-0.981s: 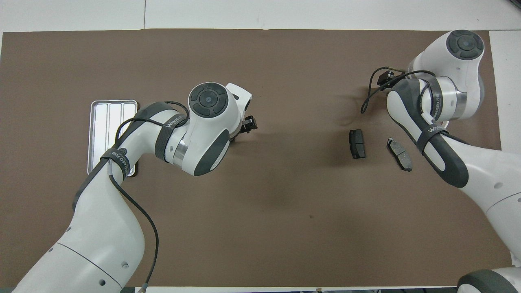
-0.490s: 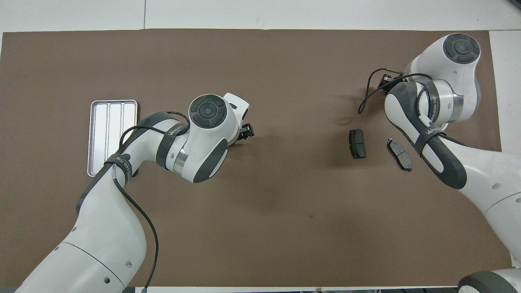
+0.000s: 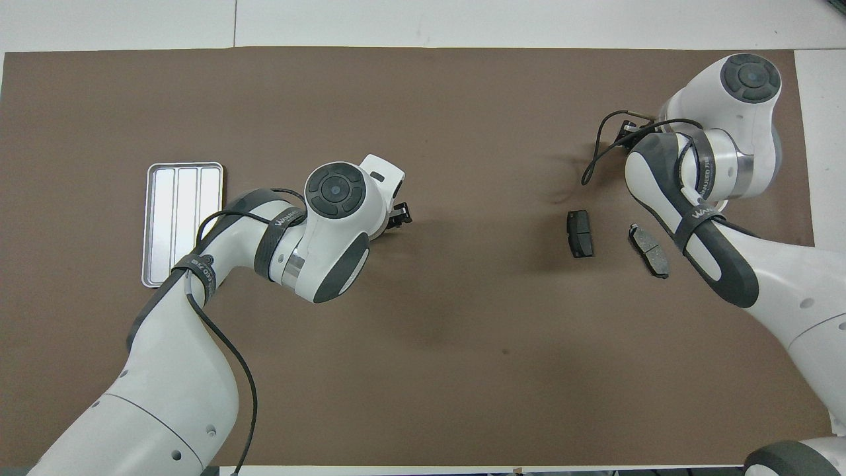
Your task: Pick bearing gear from pile to tray
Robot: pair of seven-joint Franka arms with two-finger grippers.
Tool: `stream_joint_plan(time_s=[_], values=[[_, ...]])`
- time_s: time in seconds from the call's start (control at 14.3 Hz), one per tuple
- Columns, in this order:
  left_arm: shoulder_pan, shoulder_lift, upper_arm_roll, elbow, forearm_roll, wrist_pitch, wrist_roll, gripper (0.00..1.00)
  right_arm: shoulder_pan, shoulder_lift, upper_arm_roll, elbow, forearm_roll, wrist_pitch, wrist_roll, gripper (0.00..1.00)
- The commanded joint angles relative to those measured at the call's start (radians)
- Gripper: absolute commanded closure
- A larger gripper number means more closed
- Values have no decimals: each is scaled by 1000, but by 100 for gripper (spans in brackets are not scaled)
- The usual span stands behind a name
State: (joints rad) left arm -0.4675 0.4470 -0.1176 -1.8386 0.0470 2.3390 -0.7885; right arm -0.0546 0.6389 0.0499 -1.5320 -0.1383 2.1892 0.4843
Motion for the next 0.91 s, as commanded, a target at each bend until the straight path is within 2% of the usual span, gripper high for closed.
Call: stream_joint_plan(time_s=[0.0,0.14,0.35,0.42,0.49,0.63,0.84], values=[[-14,-31,12,-36,14,23,-28,100,-4,-1,11,24,-6,-60,10,100],[-13,-28,15,8,23,-31,-24,100,4,-7,13,55,-9,-112,10,100],[21,-24,16,204,73,-234,0,100,7,-25,15,84,-14,-178,5,100],[62,-42,12,237,74,-272,33,100,9,-36,15,84,-15,-196,5,100],[111,-94,9,246,65,-317,111,100,10,-47,16,88,-17,-224,5,100],[231,-174,7,249,28,-407,300,100,30,-54,24,148,-18,-320,0,100],[458,-211,13,243,-47,-468,688,100,79,-89,25,214,-6,-460,2,100]])
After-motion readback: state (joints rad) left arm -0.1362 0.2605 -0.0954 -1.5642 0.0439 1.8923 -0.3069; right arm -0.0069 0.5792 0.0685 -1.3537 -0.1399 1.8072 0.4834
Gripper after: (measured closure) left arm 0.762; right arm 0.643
